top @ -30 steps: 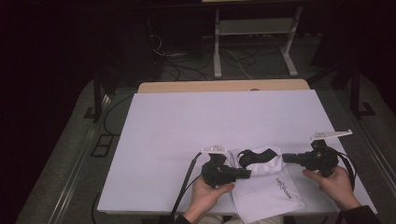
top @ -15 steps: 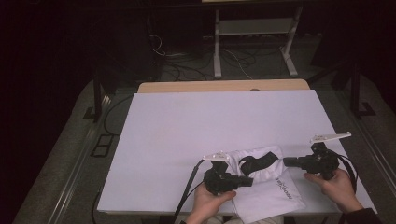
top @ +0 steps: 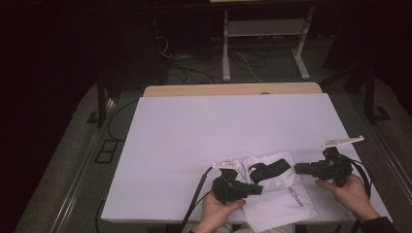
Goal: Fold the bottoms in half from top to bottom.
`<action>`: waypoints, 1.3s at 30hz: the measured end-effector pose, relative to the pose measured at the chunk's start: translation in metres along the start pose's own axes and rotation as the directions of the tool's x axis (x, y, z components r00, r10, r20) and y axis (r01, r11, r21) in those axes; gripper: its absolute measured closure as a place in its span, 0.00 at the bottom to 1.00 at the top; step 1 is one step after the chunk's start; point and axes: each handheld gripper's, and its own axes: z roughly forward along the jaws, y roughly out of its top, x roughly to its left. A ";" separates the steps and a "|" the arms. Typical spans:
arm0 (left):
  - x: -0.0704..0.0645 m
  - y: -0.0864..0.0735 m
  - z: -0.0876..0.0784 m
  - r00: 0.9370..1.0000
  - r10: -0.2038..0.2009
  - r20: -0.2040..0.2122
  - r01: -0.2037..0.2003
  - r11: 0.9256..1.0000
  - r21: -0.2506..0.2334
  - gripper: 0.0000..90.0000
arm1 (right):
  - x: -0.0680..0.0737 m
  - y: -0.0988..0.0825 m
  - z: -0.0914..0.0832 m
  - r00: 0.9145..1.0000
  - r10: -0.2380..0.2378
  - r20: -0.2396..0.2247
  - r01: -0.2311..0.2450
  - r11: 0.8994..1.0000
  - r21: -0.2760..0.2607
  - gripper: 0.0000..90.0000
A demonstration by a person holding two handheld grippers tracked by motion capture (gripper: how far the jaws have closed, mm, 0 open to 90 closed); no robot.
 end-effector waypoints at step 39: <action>0.001 -0.002 0.007 1.000 0.000 0.000 0.000 1.000 0.022 0.97 | -0.023 0.030 0.053 1.000 0.011 0.003 -0.011 0.993 0.118 0.79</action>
